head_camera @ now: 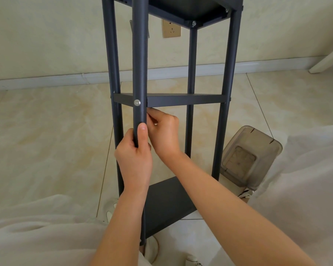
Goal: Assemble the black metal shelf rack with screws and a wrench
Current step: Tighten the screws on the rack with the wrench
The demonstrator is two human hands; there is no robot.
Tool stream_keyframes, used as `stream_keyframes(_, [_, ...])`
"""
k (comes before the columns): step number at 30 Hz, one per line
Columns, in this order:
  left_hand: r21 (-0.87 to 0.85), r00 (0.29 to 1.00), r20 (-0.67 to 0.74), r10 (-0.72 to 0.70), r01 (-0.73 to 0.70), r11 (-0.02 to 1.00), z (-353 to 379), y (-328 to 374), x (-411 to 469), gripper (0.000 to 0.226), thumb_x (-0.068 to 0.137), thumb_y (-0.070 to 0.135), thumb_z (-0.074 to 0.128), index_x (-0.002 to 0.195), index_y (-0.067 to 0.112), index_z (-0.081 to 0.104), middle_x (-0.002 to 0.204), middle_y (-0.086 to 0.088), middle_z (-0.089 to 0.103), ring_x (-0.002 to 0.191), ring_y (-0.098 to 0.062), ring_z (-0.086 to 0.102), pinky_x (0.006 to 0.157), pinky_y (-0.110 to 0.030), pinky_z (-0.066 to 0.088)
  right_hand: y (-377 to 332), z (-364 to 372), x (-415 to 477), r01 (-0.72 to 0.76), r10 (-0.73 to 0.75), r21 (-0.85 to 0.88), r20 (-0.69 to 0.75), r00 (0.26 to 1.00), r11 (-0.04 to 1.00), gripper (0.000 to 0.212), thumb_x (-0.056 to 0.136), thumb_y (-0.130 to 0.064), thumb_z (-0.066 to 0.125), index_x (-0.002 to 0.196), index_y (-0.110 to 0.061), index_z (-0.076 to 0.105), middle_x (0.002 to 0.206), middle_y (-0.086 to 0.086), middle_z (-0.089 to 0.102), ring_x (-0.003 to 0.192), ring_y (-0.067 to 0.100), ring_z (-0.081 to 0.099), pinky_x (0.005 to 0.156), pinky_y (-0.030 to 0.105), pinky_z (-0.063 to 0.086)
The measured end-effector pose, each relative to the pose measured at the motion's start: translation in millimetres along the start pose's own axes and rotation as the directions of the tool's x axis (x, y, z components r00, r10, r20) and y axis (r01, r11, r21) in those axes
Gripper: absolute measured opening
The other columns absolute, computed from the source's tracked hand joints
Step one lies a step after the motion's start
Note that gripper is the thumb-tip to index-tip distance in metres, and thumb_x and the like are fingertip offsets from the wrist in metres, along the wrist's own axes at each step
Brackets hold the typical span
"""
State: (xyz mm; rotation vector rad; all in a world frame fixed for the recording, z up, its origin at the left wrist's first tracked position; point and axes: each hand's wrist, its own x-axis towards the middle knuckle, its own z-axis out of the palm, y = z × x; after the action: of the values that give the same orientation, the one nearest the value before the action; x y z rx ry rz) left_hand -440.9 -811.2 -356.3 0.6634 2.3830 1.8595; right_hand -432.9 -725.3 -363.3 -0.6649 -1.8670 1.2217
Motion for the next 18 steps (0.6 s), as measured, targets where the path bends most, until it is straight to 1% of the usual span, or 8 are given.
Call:
stream_keyframes(4, [-0.015,1.000,0.007,-0.008,0.008,1.000,-0.9,0.8,-0.2,0.050,0.088,0.074,0.042,0.060,0.033,0.040,0.046,0.012,0.043,0.044,-0.015,0.042,0.050,-0.033,0.036,5.3,-0.7,-1.1,0.008,-0.008,0.003,0.012,1.000,1.000,0.025,0.096,-0.010,0.061,0.076,0.004,0.068,0.063,0.014,0.065,0.058,0.028,0.058,0.057,0.039,0.050])
stream_keyframes(7, [-0.022,1.000,0.010,0.003,-0.003,1.000,-1.0,1.6,-0.4,0.053,0.084,0.081,0.038,0.061,0.033,0.041,0.047,0.013,0.043,0.045,-0.011,0.042,0.050,-0.032,0.035,13.8,-6.5,-9.0,0.000,0.001,-0.018,0.024,1.000,1.000,0.024,0.097,-0.010,0.059,0.078,0.000,0.070,0.062,-0.001,0.064,0.056,0.006,0.057,0.057,0.013,0.045])
stream_keyframes(8, [-0.019,1.000,0.010,0.005,-0.005,1.000,-0.8,1.6,-0.4,0.053,0.084,0.081,0.038,0.061,0.033,0.041,0.048,0.013,0.044,0.045,-0.011,0.043,0.050,-0.032,0.036,17.1,-9.7,-12.9,-0.023,0.024,-0.024,0.034,0.999,0.999,0.023,0.098,-0.011,0.058,0.081,-0.002,0.072,0.062,-0.002,0.063,0.055,0.004,0.057,0.059,0.009,0.043])
stream_keyframes(10, [-0.003,1.000,0.010,0.007,-0.007,1.000,-0.7,1.2,-0.3,0.055,0.084,0.081,0.036,0.062,0.031,0.043,0.049,0.012,0.045,0.046,-0.013,0.045,0.050,-0.033,0.037,26.1,-17.6,-21.2,-0.071,0.072,-0.028,0.043,0.996,0.997,0.023,0.098,-0.013,0.059,0.083,-0.003,0.073,0.059,0.001,0.063,0.054,0.010,0.057,0.059,0.013,0.045])
stream_keyframes(13, [0.004,1.000,0.013,0.007,-0.007,1.000,0.0,1.1,-0.7,0.056,0.085,0.081,0.036,0.062,0.030,0.042,0.048,0.010,0.043,0.045,-0.014,0.044,0.049,-0.032,0.036,40.7,-34.4,-33.6,-0.117,0.118,-0.034,0.030,0.993,0.993,0.022,0.098,-0.013,0.059,0.083,-0.004,0.073,0.055,0.003,0.058,0.051,0.016,0.054,0.058,0.027,0.049])
stream_keyframes(14, [0.000,1.000,0.014,0.004,-0.004,1.000,0.8,1.8,-1.1,0.055,0.085,0.080,0.036,0.061,0.031,0.041,0.048,0.010,0.042,0.045,-0.014,0.043,0.050,-0.032,0.035,45.4,-41.3,-37.5,-0.134,0.135,-0.043,0.023,0.991,0.990,0.020,0.098,-0.013,0.059,0.085,-0.006,0.074,0.055,0.001,0.056,0.051,0.015,0.053,0.058,0.027,0.050])
stream_keyframes(16, [-0.006,1.000,0.014,-0.003,0.003,1.000,2.9,3.3,-1.6,0.053,0.086,0.079,0.038,0.060,0.033,0.039,0.047,0.012,0.041,0.045,-0.013,0.041,0.050,-0.031,0.033,55.9,-57.0,-43.5,-0.199,0.199,-0.052,-0.006,0.980,0.979,0.018,0.098,-0.015,0.059,0.090,-0.011,0.074,0.055,-0.006,0.055,0.052,0.010,0.053,0.057,0.019,0.049])
stream_keyframes(18, [-0.009,1.000,0.018,-0.010,0.010,1.000,4.4,4.1,-1.7,0.052,0.086,0.078,0.039,0.061,0.033,0.040,0.047,0.014,0.042,0.046,-0.012,0.041,0.050,-0.031,0.034,66.6,-74.8,-46.2,-0.300,0.298,-0.016,-0.062,0.952,0.954,0.018,0.099,-0.020,0.057,0.091,-0.023,0.073,0.055,-0.007,0.057,0.054,0.005,0.055,0.060,0.010,0.047])
